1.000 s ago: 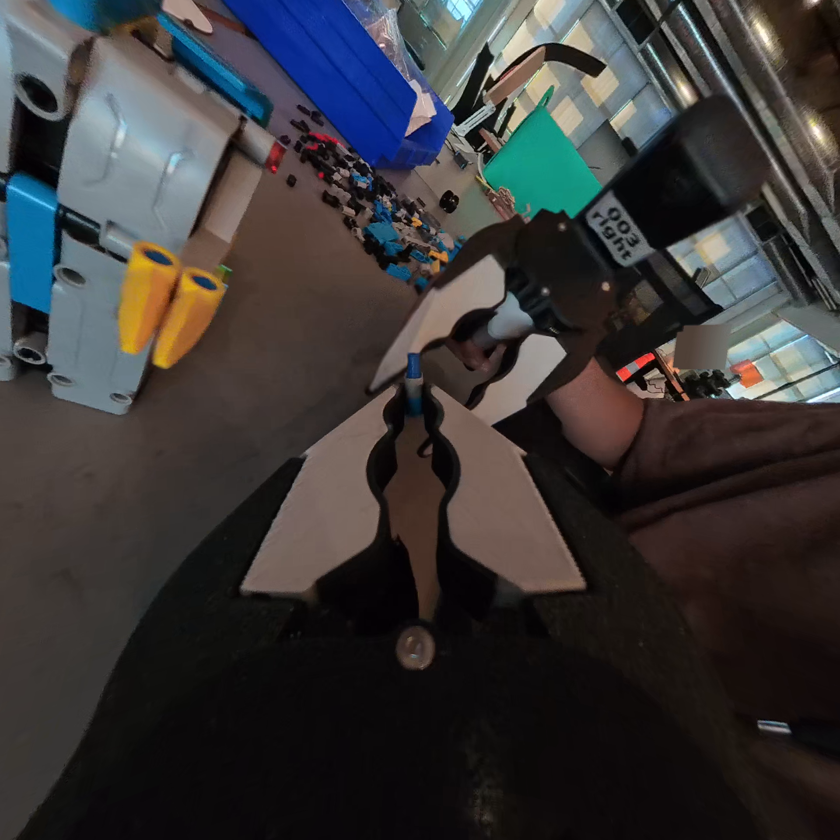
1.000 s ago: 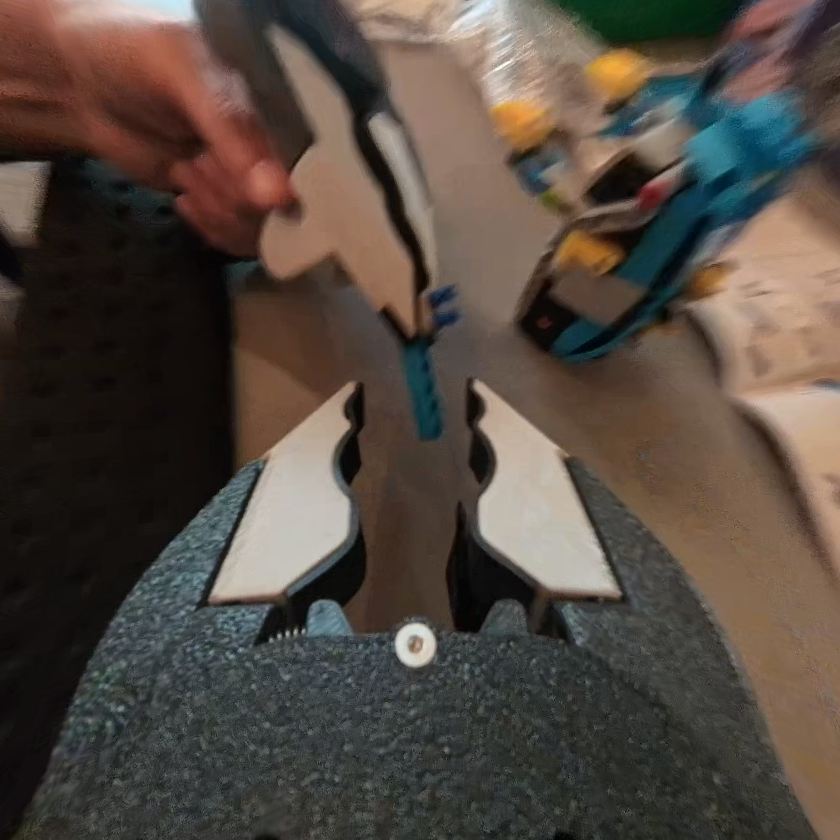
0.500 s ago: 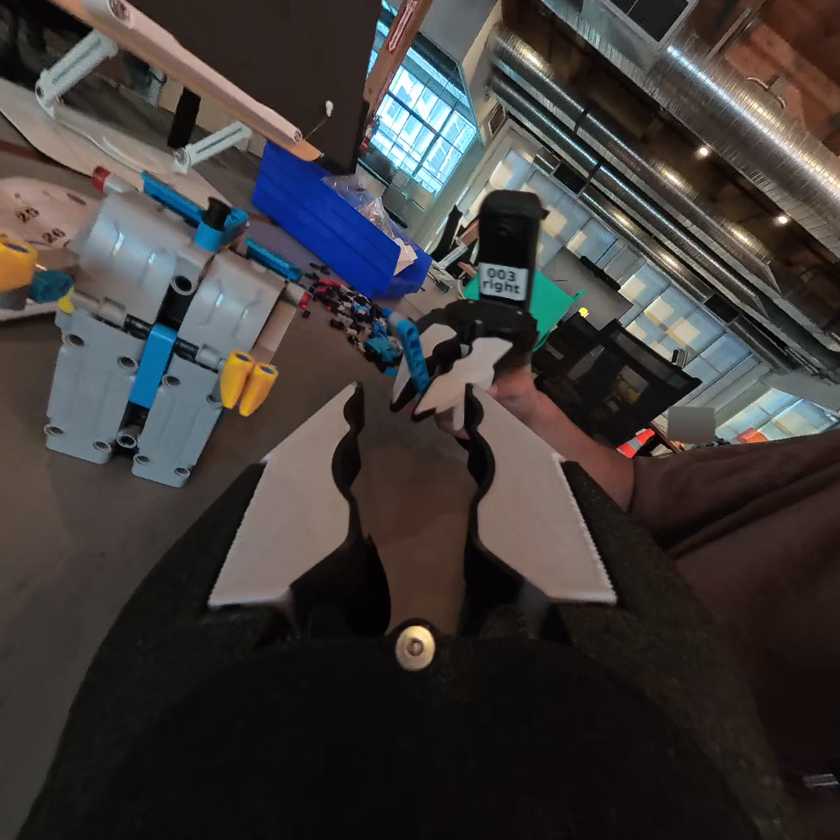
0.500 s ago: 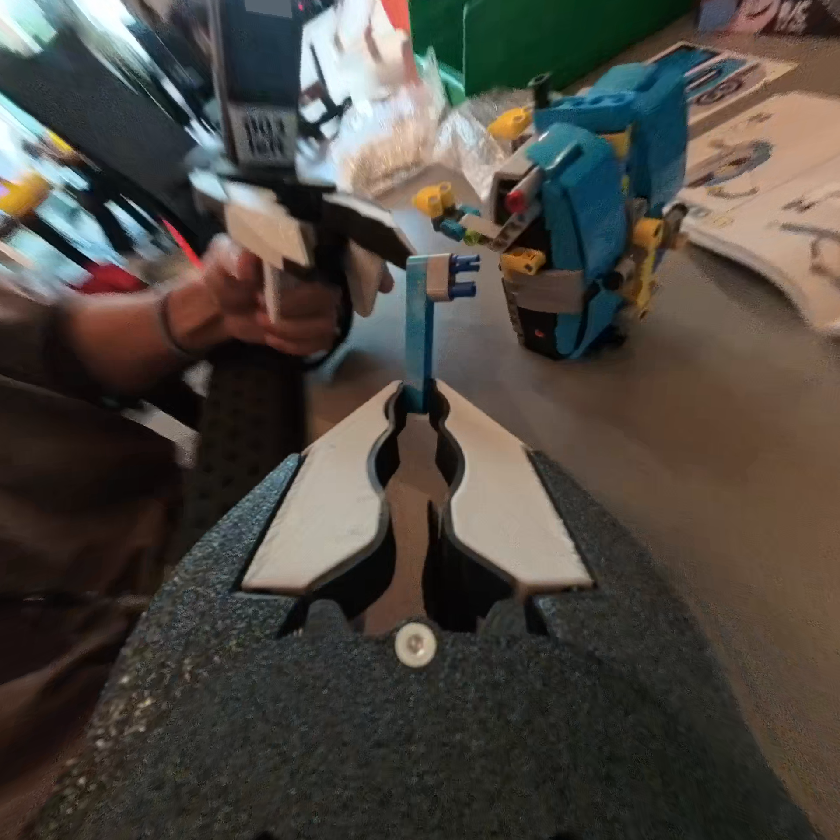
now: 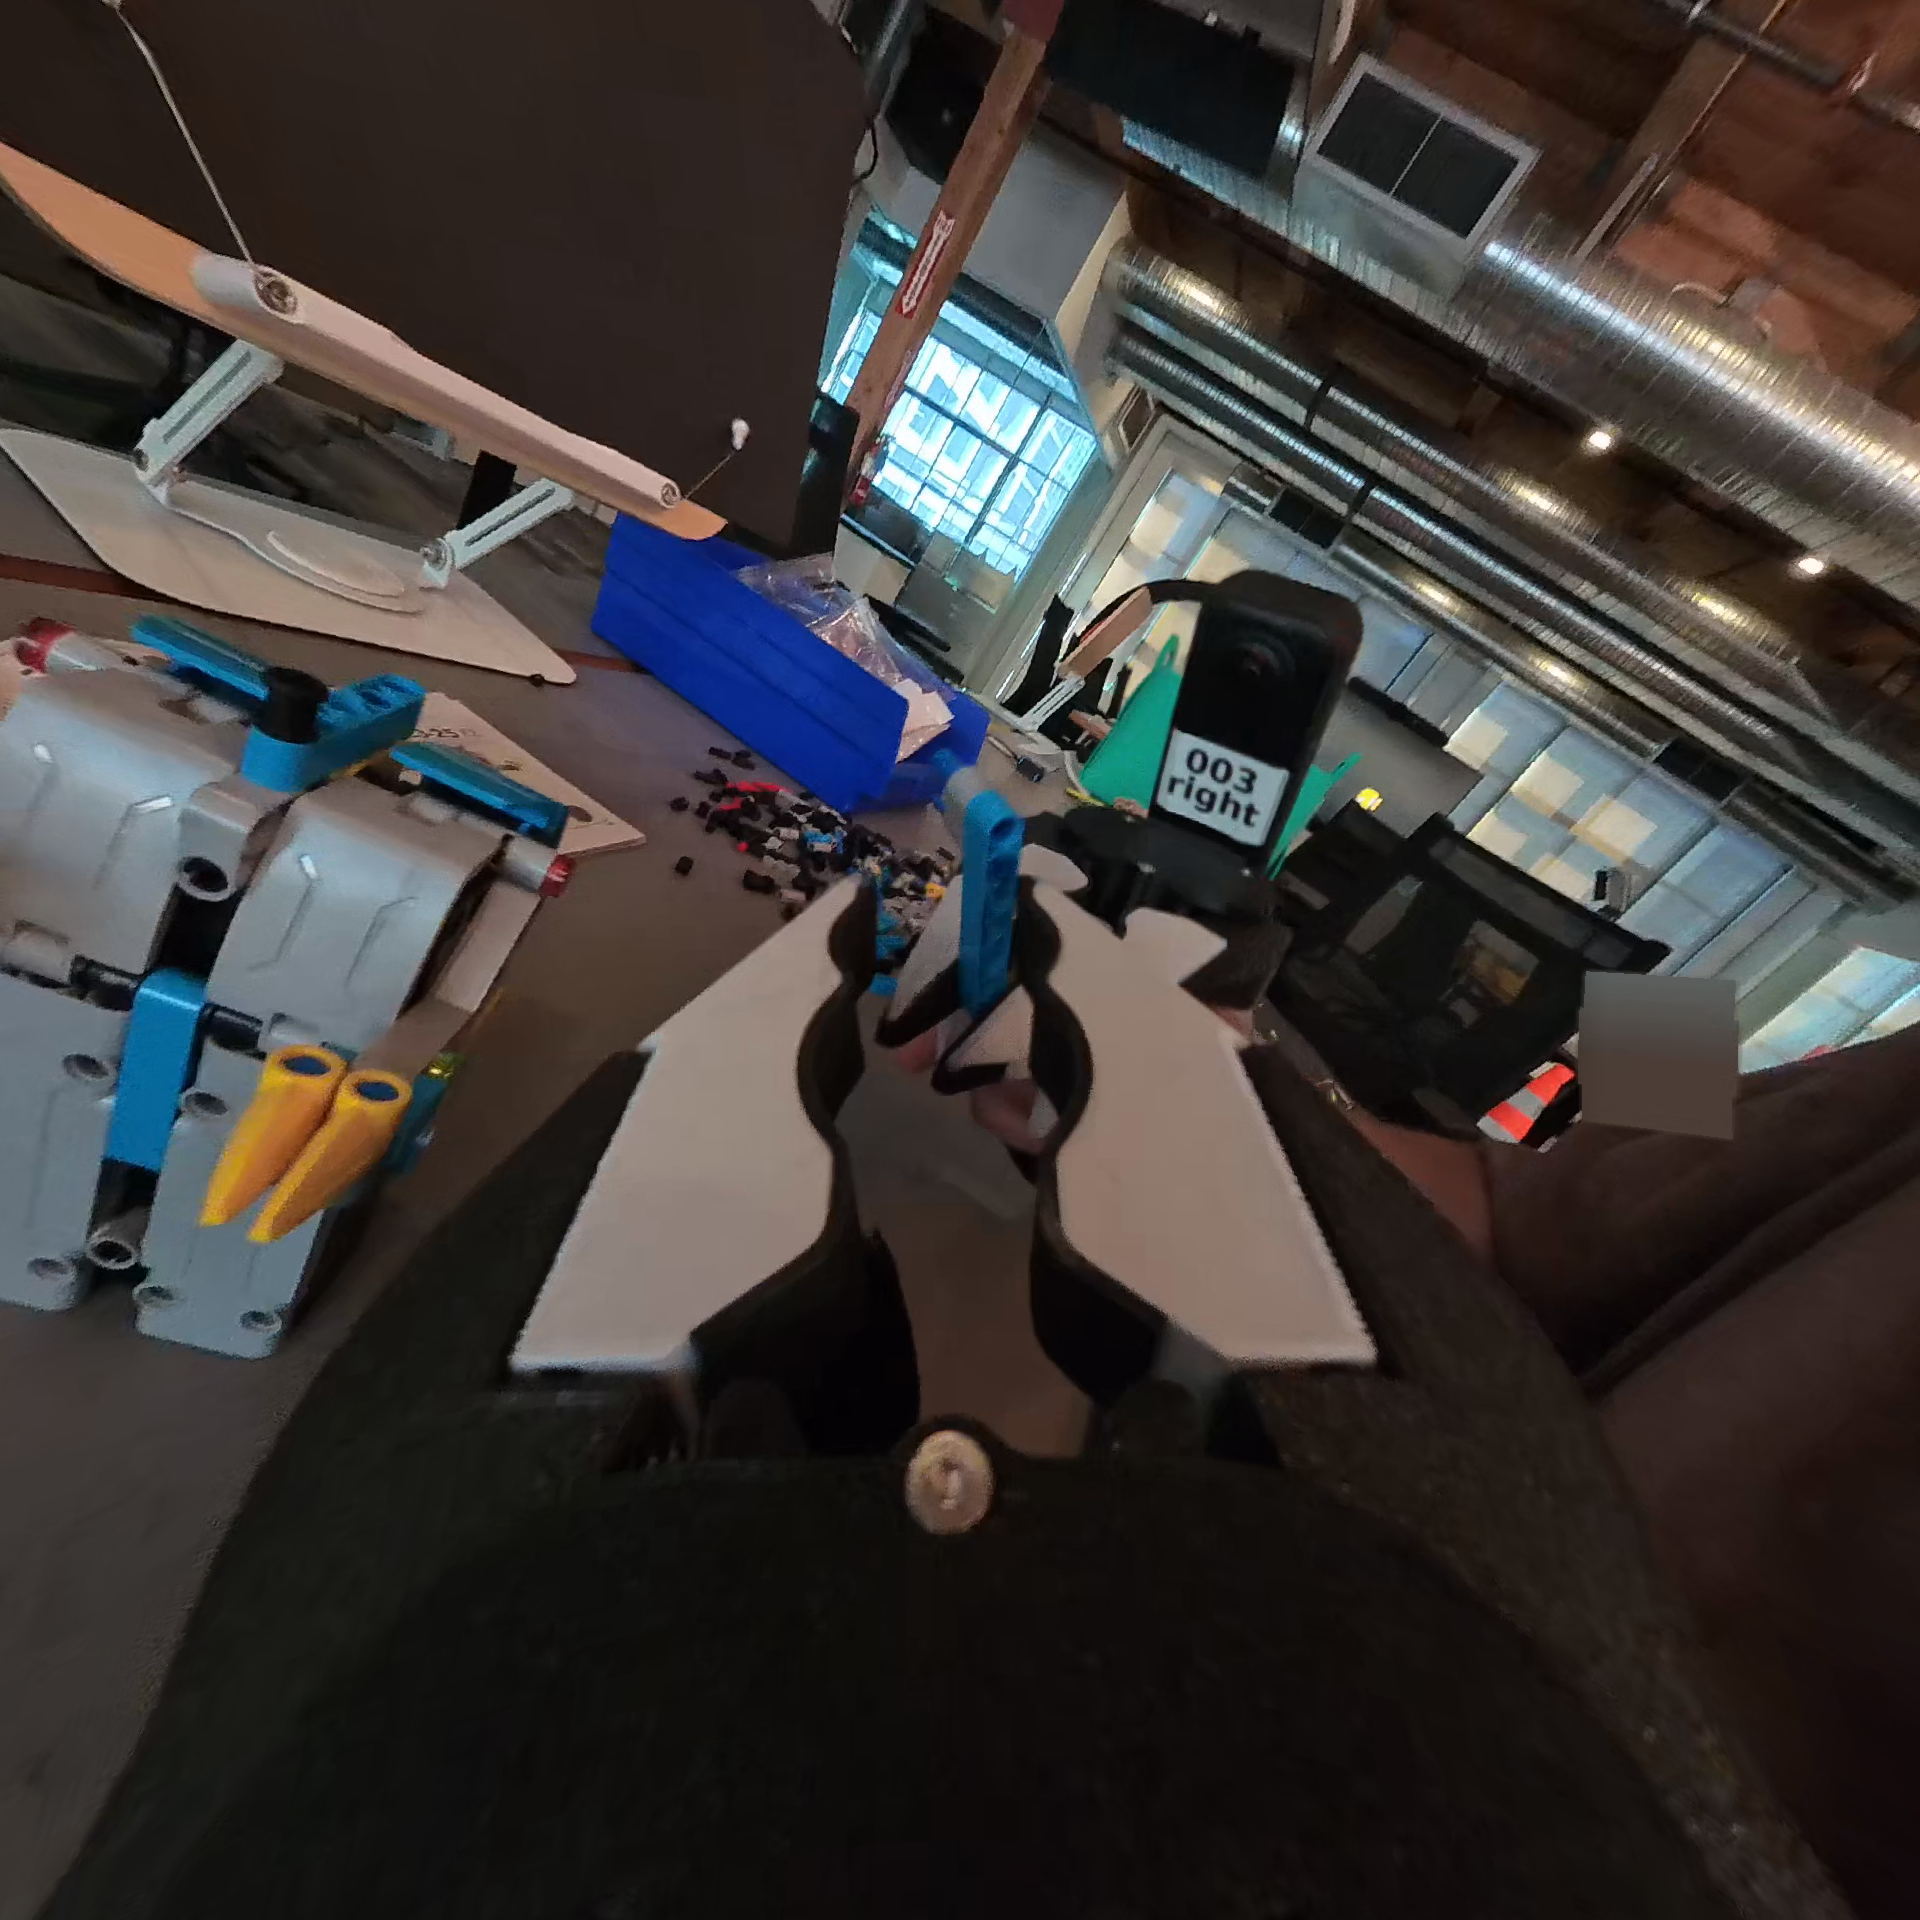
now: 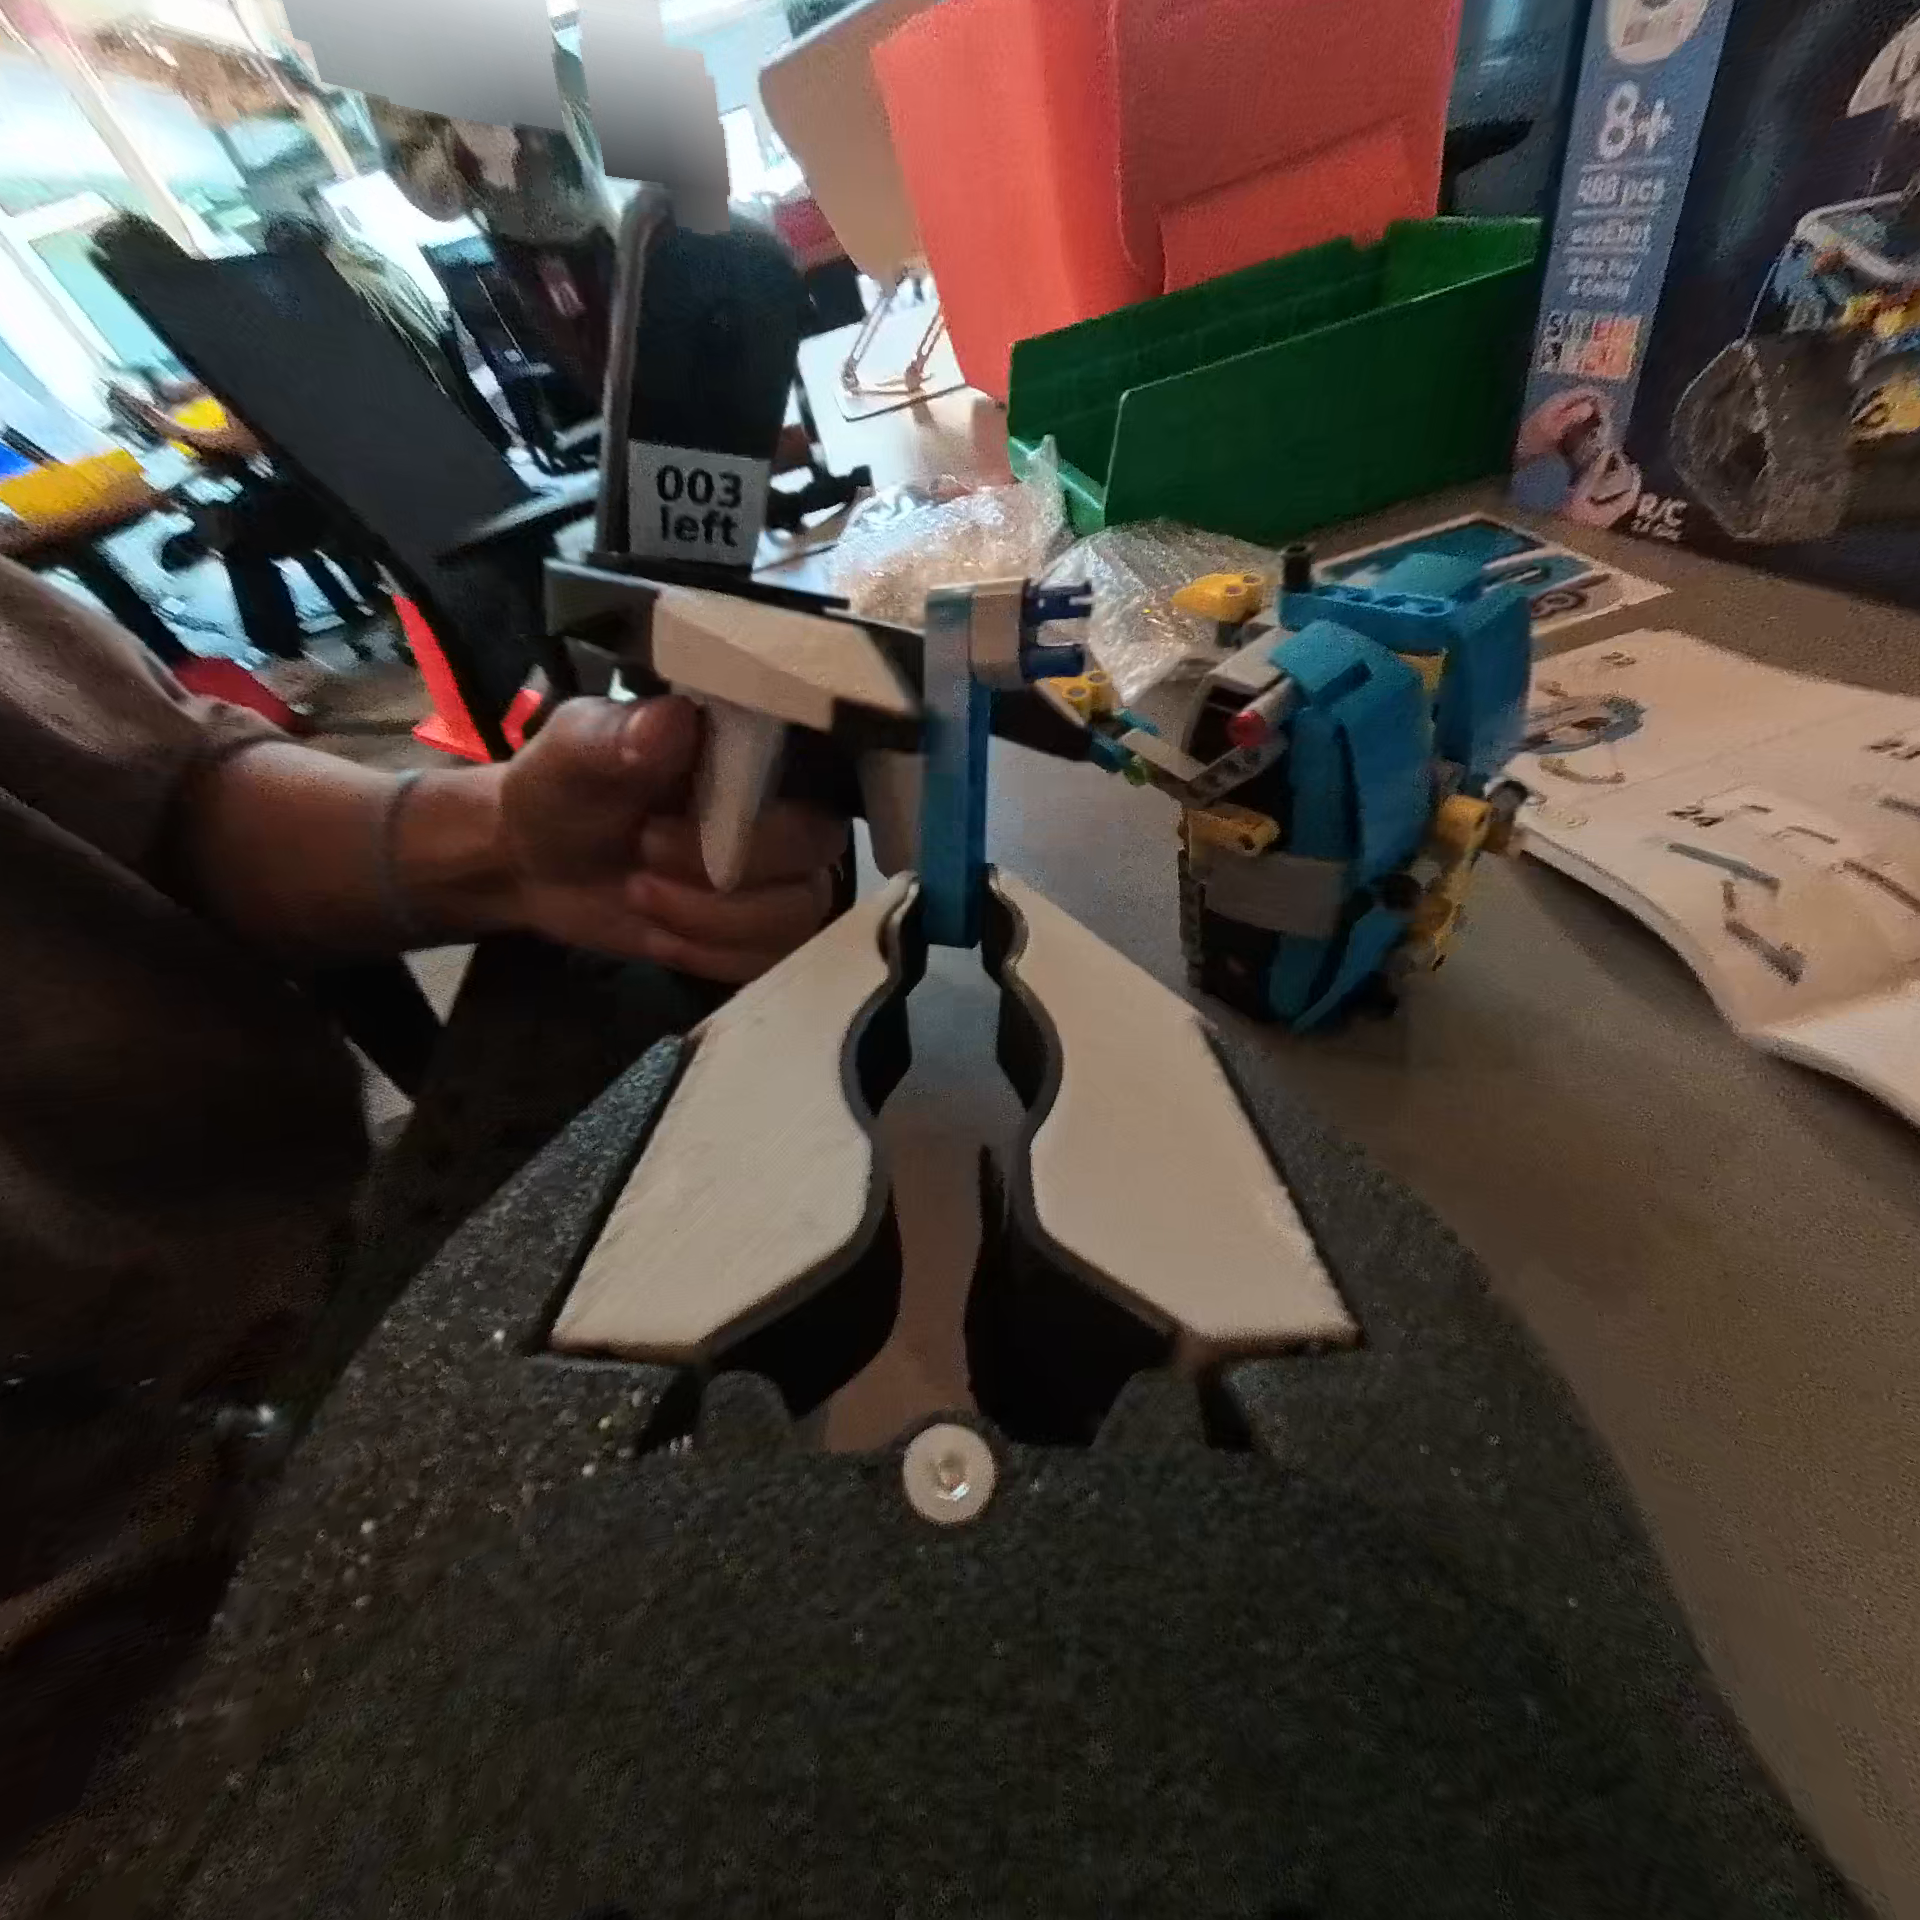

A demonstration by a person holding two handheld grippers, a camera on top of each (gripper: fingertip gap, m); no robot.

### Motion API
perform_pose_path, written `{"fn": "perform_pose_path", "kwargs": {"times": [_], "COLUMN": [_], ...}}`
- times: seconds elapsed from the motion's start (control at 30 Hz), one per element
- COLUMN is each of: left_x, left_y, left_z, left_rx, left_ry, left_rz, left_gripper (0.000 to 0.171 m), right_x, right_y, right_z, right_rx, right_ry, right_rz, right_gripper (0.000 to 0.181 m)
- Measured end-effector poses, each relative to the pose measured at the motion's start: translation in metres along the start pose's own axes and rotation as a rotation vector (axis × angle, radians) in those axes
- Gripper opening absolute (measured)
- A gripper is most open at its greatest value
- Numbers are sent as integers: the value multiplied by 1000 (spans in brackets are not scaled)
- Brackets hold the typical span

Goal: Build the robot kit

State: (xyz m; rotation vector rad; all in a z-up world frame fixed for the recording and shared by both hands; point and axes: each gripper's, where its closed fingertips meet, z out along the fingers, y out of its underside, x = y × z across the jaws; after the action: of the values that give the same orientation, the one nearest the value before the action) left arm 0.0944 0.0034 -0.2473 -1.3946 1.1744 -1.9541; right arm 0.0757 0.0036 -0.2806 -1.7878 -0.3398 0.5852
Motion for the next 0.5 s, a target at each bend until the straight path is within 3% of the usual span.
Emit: {"fn": "perform_pose_path", "kwargs": {"times": [0.07, 0.13, 0.23, 0.33, 0.5], "left_x": [4, 6, 1, -11, -40], "left_y": [-1, -1, 6, 4, 30], "left_z": [1, 3, 9, 6, -8], "left_rx": [14, 5, -119, -248, -529], "left_ry": [15, -13, -88, -232, -485], "left_rz": [7, 57, 194, 438, 919], "left_gripper": [9, 9, 8, 8, 8], "right_x": [4, 6, 7, 13, 21], "right_y": [1, 2, 13, 13, -25], "right_z": [3, 4, 5, -4, -25], "right_rx": [-16, -22, -81, -102, 121], "right_ry": [75, 104, 97, 96, 63], "right_rz": [-44, -62, -66, -2, 150], "right_gripper": [10, 10, 17, 39, 49]}}
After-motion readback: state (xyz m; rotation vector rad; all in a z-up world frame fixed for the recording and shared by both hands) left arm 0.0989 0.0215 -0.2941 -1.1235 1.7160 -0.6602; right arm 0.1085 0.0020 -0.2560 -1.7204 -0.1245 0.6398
